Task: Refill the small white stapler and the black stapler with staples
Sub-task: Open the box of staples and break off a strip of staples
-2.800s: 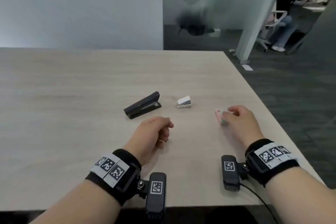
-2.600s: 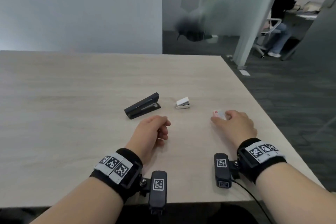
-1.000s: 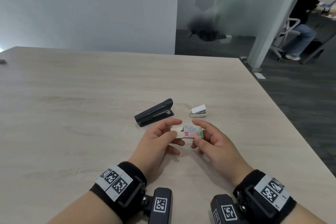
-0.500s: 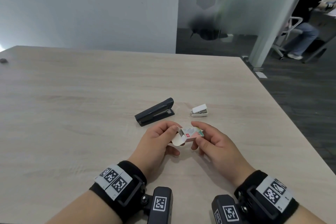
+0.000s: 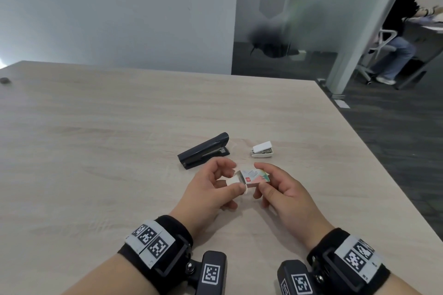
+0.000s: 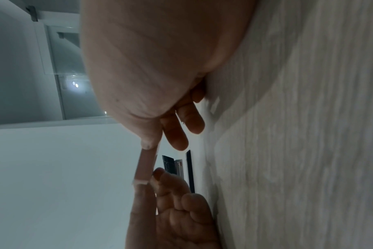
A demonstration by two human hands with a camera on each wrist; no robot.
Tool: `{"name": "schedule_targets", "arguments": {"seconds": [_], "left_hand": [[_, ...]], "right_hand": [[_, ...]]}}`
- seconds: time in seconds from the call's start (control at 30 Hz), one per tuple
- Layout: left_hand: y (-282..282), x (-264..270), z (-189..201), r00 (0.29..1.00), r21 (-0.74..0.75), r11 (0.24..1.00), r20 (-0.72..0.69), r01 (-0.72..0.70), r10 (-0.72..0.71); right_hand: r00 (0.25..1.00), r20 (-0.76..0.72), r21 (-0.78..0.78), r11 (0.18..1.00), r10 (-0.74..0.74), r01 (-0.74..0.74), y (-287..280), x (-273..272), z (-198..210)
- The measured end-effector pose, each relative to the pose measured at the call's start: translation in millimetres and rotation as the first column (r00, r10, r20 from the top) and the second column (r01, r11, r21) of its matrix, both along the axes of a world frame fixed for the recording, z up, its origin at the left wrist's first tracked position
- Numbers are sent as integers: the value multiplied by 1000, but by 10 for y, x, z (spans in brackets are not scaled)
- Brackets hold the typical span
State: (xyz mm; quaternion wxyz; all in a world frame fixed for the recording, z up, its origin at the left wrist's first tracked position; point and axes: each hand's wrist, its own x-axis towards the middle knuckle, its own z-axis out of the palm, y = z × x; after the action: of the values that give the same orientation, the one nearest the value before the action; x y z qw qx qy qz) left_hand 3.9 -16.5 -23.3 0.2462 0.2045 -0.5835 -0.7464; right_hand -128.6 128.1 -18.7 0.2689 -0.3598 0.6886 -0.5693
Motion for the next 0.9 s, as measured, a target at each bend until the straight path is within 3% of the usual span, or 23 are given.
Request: {"name": "schedule_targets", "arguments": {"seconds": [0.27, 0.67, 0.9], "left_hand": [[38, -15, -24, 989, -197, 970, 9, -140, 144], [52, -50, -4, 988, -250, 964, 95, -93, 120], [15, -54, -40, 979, -157, 976, 118, -149, 168]], "right_hand": [[999, 8, -15, 999, -43, 43, -28, -16, -19], [997, 31, -28, 997, -68, 69, -37, -39, -42], [998, 19, -27, 997, -65, 66, -47, -42, -36]]}}
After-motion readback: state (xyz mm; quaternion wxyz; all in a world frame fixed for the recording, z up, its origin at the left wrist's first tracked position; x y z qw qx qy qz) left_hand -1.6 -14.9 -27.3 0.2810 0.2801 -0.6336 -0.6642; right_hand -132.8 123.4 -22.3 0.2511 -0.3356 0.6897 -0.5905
